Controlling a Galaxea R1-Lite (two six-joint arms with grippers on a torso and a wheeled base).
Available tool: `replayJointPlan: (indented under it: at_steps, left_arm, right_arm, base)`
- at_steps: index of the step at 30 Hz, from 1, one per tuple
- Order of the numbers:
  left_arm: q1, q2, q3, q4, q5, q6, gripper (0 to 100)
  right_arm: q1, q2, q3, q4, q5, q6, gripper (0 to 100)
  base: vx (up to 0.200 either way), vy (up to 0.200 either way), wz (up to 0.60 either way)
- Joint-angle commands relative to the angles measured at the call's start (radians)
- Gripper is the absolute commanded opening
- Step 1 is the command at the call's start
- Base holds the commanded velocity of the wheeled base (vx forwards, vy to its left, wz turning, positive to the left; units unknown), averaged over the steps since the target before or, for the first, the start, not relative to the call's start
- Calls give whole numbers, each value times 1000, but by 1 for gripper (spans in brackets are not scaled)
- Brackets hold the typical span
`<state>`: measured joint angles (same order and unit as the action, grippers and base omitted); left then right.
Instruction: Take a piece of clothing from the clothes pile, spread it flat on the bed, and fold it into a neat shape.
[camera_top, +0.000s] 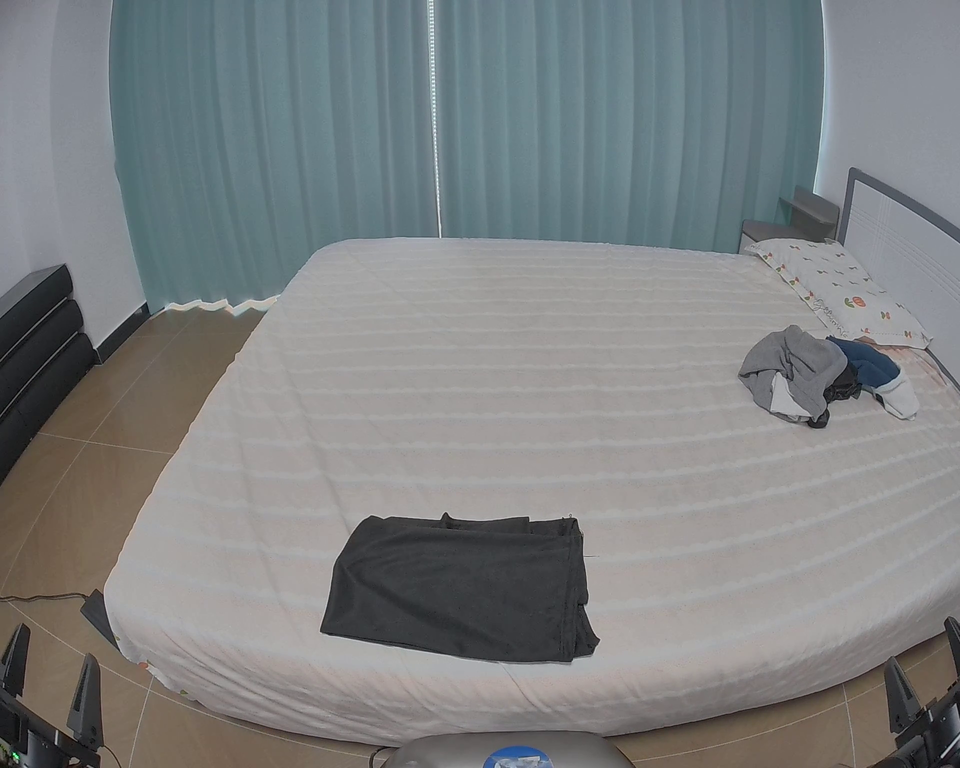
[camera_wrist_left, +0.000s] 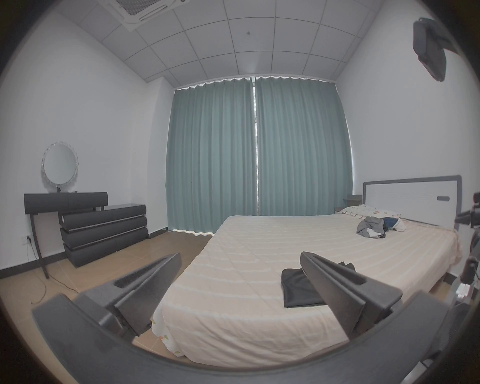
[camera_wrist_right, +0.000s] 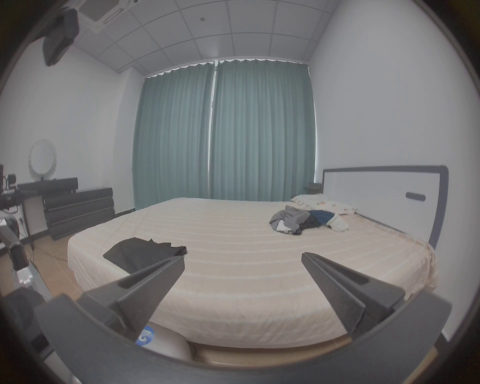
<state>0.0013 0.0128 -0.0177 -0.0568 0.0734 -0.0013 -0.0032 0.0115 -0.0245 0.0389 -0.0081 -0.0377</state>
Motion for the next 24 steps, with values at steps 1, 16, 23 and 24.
replayJointPlan:
  at_steps: [1, 16, 23, 24]
  left_arm:
    - [0, -13, 16, 11, 2, -29, 100]
    - [-1, -13, 18, 25, -47, 4, 100]
    - [-1, -13, 16, 57, -104, 14, 100]
    - [-1, -13, 18, 58, -96, 9, 100]
  right_arm:
    - [-1, -8, 8, 1, -6, 24, 100]
    - [0, -10, 12, -11, -1, 25, 100]
    - [0, -10, 14, -14, -3, 27, 100]
    - [0, -10, 14, -14, -3, 27, 100]
  base:
    - [0, 0, 0]
    - [0, 0, 0]
    - [0, 0, 0]
    - [0, 0, 0]
